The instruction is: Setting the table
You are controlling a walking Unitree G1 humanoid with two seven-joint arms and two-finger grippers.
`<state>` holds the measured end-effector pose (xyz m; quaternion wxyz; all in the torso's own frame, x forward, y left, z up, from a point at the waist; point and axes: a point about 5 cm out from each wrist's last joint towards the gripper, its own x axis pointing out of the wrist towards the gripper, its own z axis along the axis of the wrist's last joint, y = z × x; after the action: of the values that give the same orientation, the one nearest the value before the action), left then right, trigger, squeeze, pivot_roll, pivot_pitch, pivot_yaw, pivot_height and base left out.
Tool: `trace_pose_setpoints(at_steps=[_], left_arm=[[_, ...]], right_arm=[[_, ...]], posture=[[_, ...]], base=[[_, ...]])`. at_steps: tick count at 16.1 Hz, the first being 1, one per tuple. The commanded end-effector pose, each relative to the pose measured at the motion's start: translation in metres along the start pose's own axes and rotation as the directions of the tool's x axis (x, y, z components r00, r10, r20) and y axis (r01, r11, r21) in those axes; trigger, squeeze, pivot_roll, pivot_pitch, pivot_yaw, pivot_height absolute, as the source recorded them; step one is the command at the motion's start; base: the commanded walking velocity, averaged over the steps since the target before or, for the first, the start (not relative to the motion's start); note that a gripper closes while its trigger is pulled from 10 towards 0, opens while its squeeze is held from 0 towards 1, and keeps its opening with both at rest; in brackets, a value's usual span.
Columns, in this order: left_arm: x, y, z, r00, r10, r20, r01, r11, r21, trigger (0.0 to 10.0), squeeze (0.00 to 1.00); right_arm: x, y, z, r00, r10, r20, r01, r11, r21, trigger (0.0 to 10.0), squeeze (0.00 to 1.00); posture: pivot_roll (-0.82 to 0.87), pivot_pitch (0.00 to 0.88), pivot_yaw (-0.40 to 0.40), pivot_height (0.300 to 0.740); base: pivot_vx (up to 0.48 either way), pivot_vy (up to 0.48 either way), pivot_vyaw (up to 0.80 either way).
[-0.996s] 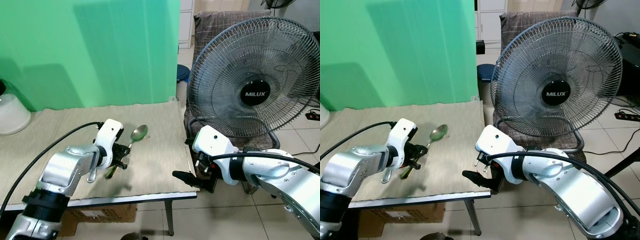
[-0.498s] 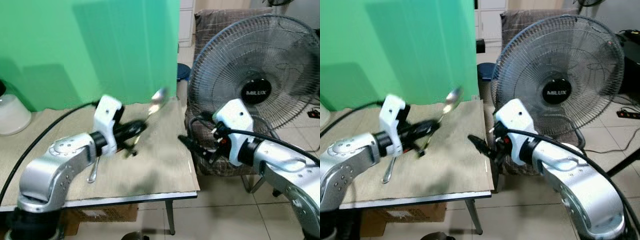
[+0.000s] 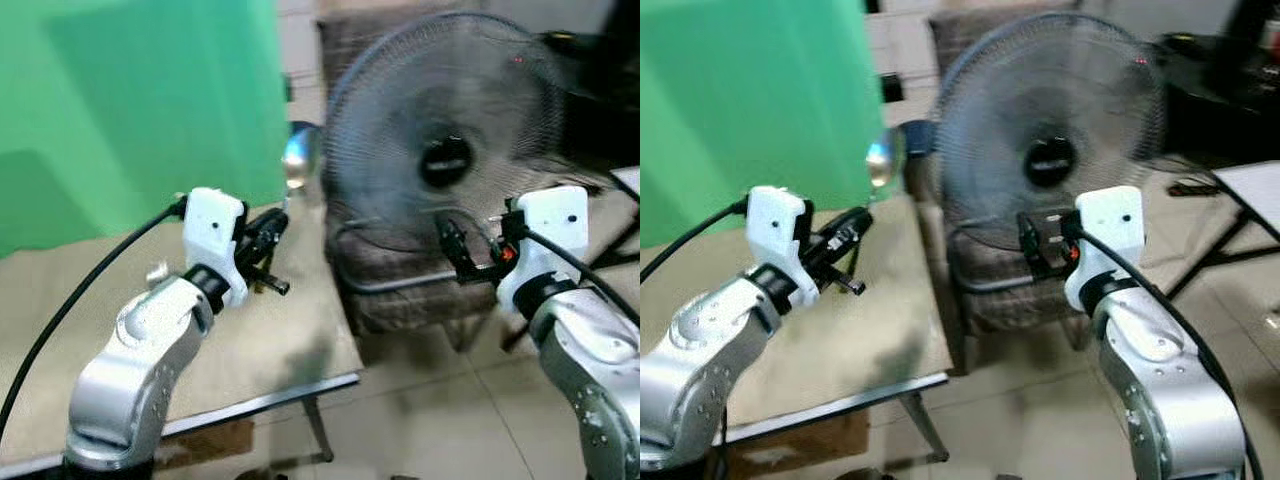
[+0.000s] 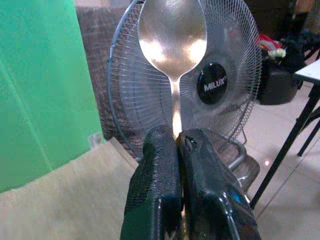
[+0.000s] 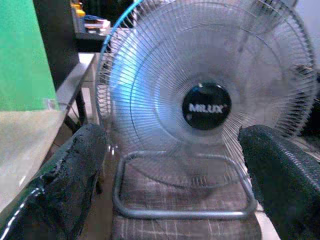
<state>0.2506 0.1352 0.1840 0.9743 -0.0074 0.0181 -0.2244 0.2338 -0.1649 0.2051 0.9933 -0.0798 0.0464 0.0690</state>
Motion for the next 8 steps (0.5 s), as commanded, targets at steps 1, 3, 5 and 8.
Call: trace_pose_setpoints(at_steps=[1, 3, 5, 8], left_arm=[[-0.0061, 0.0063, 0.0001, 0.997, 0.075, 0.029, -0.075, 0.997, 0.000, 10.0, 0.00], [-0.0084, 0.0058, -0.0045, 0.990, 0.129, 0.048, -0.129, 0.992, -0.001, 10.0, 0.00], [-0.0057, -0.0002, -0.0033, 0.986, 0.155, 0.054, -0.156, 0.988, 0.012, 10.0, 0.00], [-0.0057, 0.0027, -0.0075, 0.984, 0.171, 0.054, -0.171, 0.985, 0.009, 10.0, 0.00]], right_arm=[[-0.0020, 0.0039, -0.0025, 1.000, -0.005, -0.003, 0.005, 1.000, -0.007, 10.0, 0.00], [-0.0046, 0.0057, -0.0059, 1.000, -0.020, -0.018, 0.020, 1.000, -0.022, 10.0, 0.00], [-0.0001, 0.0042, -0.0099, 0.998, -0.044, -0.038, 0.043, 0.999, -0.021, 10.0, 0.00], [0.0034, 0.0093, -0.0108, 0.998, -0.015, -0.054, 0.012, 0.999, -0.040, 10.0, 0.00]], posture=[[-0.09, 0.000, 0.076, 0.740], [-0.09, 0.000, 0.071, 0.740], [-0.07, 0.000, 0.054, 0.740], [-0.10, 0.000, 0.061, 0.740]], base=[[0.000, 0.000, -0.79], [0.000, 0.000, -0.79], [0.000, 0.000, -0.79], [0.000, 0.000, -0.79]])
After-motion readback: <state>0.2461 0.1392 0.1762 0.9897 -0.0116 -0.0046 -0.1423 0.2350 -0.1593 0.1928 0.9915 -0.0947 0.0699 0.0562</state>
